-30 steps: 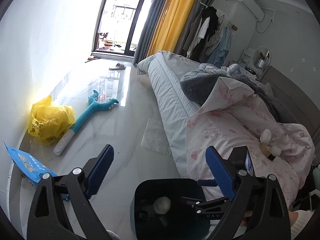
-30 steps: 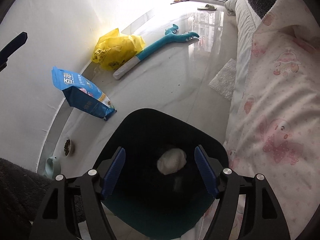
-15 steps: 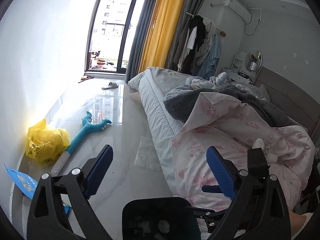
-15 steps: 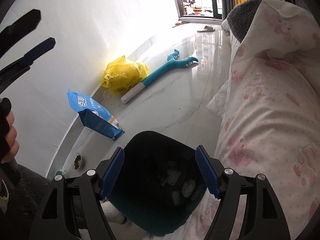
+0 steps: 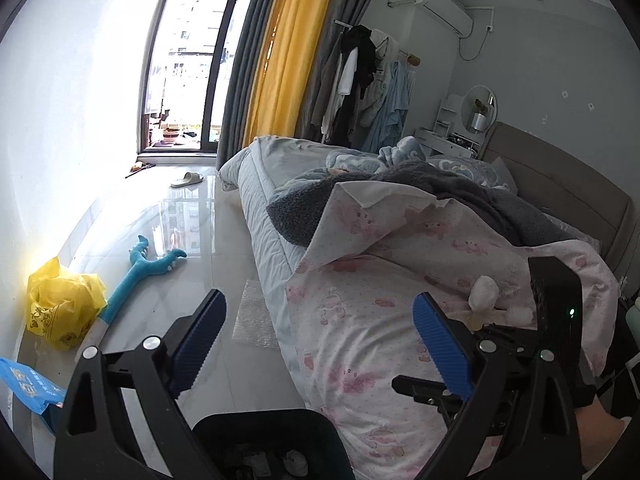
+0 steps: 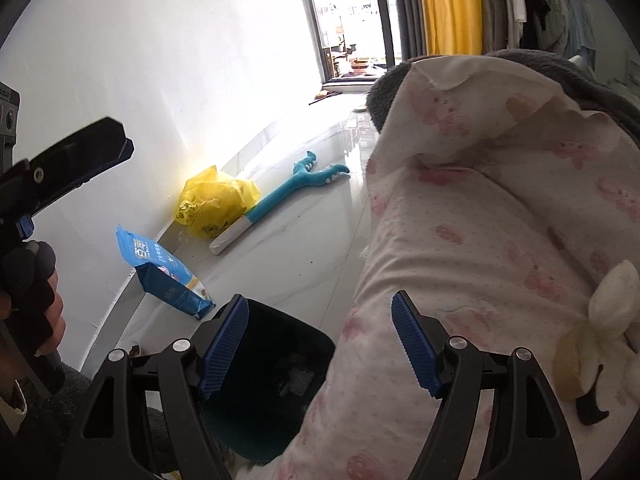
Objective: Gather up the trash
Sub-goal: 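Move both tools back to the remaining items on the bed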
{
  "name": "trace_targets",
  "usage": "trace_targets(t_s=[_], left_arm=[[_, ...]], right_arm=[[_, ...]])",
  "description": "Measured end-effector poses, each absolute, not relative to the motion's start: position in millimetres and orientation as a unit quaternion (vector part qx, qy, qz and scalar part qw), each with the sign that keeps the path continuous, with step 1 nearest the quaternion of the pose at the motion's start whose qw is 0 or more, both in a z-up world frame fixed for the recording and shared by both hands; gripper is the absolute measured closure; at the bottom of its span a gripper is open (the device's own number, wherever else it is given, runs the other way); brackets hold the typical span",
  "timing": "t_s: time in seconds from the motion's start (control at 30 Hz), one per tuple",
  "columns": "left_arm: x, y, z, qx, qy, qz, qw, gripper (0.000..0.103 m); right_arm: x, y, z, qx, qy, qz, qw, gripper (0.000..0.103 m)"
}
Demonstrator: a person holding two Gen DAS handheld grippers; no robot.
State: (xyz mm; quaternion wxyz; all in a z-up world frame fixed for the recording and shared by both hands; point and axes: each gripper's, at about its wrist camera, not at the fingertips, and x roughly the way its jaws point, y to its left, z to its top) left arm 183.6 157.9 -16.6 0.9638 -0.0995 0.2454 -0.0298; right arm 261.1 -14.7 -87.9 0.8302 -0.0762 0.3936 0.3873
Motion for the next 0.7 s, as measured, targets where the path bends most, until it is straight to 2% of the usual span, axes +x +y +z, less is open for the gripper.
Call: trace_targets(t_s=[0.7], left_arm=[[220.9, 67.4, -22.8, -0.060, 0.256, -0.091, 0.960, 0.007]], right_arm=[[307.6, -159.6, -67.9, -0.012, 0.380, 0.227, 0.897, 0.025]])
